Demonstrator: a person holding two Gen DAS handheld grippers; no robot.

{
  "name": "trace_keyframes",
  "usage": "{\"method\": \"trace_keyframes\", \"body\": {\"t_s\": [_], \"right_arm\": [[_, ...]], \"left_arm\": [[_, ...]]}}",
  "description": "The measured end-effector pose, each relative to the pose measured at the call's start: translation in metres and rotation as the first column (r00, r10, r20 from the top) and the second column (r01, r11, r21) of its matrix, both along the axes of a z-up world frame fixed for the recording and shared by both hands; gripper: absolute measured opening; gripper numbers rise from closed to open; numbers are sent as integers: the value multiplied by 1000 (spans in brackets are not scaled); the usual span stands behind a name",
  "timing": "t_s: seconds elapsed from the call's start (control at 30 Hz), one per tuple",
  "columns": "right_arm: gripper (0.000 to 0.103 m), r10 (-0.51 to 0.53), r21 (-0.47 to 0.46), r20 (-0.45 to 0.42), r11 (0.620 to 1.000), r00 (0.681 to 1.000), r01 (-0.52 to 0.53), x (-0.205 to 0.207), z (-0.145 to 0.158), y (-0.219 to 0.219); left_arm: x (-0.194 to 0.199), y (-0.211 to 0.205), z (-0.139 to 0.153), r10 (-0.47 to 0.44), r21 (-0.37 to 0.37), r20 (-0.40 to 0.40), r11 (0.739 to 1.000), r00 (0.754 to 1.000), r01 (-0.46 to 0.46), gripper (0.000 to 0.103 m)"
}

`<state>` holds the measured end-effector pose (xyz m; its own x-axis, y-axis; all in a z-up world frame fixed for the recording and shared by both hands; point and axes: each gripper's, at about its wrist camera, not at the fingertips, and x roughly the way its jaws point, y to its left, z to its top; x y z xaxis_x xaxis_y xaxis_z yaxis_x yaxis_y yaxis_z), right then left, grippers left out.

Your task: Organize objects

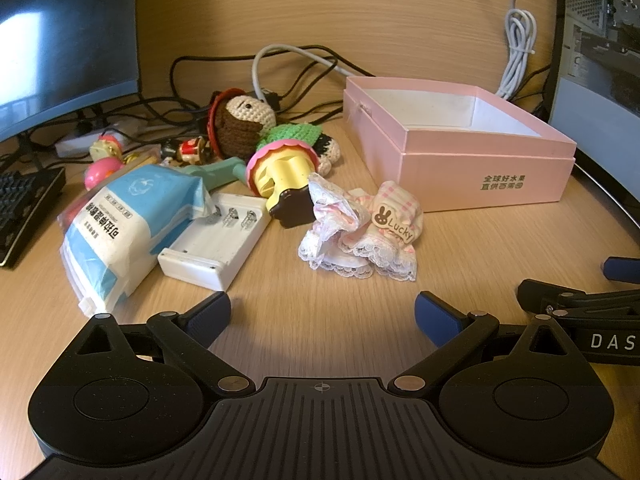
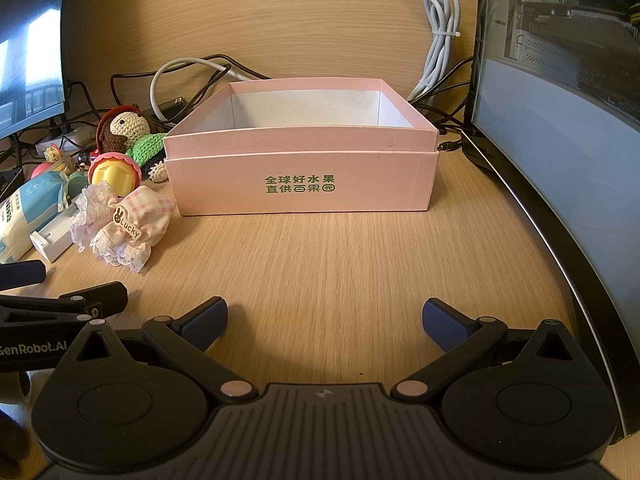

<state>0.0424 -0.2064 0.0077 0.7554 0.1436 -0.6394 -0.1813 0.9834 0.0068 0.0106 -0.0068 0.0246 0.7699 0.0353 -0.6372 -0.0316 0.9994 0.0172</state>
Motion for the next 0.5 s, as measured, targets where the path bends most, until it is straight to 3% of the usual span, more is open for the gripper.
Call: {"method": "trace_keyframes", "body": {"t_s": [0.13, 0.2, 0.23, 0.27, 0.37, 0.43, 0.5], "right_arm": [[103, 0, 0, 0, 1000, 1000, 0, 0, 0, 1], [103, 3, -1, 0, 1000, 1000, -3, 0, 0, 1], [103, 9, 1, 0, 1000, 1000, -9, 1, 0, 1], [103, 13, 2, 0, 1000, 1000, -13, 1, 0, 1], [103, 28, 0, -9, 1000, 1000, -28, 1, 3, 0], [103, 29, -3, -16, 1000, 999, -29, 0, 3, 0], [103, 25, -5, -29, 1000, 999, -26, 3, 3, 0]], "left_arm": [[3, 3, 2, -62, -27, -28, 998, 998, 62, 100], [0, 24, 17, -119, -141, -50, 984, 992, 111, 100], [-4, 34, 27, -127, -163, -27, 979, 992, 120, 100], [-9, 45, 39, -131, -149, 14, 980, 991, 132, 100], [-12, 74, 64, -134, 56, 133, 990, 982, 127, 100], [7, 93, 66, -116, 131, 93, 986, 989, 104, 100], [33, 112, 59, -107, 103, -12, 989, 994, 108, 100]]}}
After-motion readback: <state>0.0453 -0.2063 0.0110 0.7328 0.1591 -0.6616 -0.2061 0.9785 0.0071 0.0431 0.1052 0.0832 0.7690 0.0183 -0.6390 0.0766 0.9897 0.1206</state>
